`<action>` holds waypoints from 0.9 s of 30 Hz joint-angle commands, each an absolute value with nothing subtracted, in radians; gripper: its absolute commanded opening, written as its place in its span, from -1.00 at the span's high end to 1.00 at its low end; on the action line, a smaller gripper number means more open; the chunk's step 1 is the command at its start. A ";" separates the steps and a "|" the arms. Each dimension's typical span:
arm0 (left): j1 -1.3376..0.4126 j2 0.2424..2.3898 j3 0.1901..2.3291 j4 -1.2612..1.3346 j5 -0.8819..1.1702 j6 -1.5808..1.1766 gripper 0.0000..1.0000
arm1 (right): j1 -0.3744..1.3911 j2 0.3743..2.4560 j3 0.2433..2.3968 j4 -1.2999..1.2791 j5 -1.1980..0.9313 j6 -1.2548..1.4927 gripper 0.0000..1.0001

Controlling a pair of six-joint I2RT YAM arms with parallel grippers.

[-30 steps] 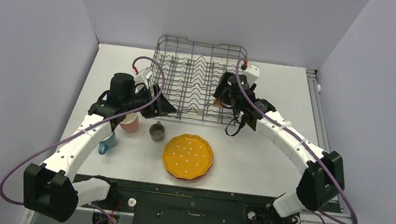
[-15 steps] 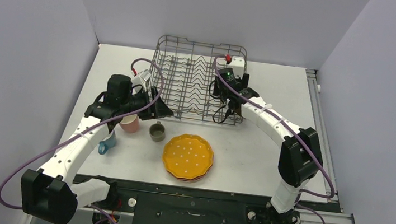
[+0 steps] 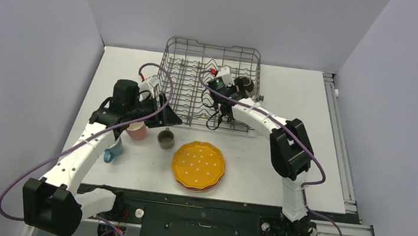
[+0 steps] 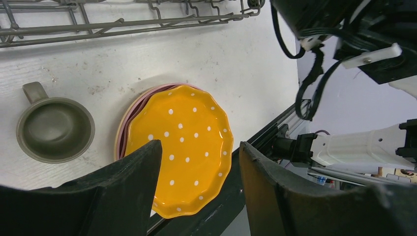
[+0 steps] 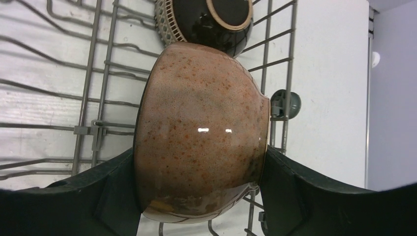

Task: Load the mixed dishes into the dish rack
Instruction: Turn the bowl upside down on the dish rack.

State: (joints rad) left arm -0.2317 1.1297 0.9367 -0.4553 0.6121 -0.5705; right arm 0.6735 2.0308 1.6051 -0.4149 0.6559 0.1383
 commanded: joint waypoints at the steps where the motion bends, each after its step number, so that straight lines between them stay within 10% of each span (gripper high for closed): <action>1: -0.220 1.109 0.929 -0.456 0.633 -0.542 -0.11 | 0.711 2.056 1.695 -0.386 0.822 -0.006 1.00; 27: -0.219 1.103 0.926 -0.457 0.637 -0.532 -0.11 | 0.706 2.176 1.725 -0.393 0.999 -0.155 1.00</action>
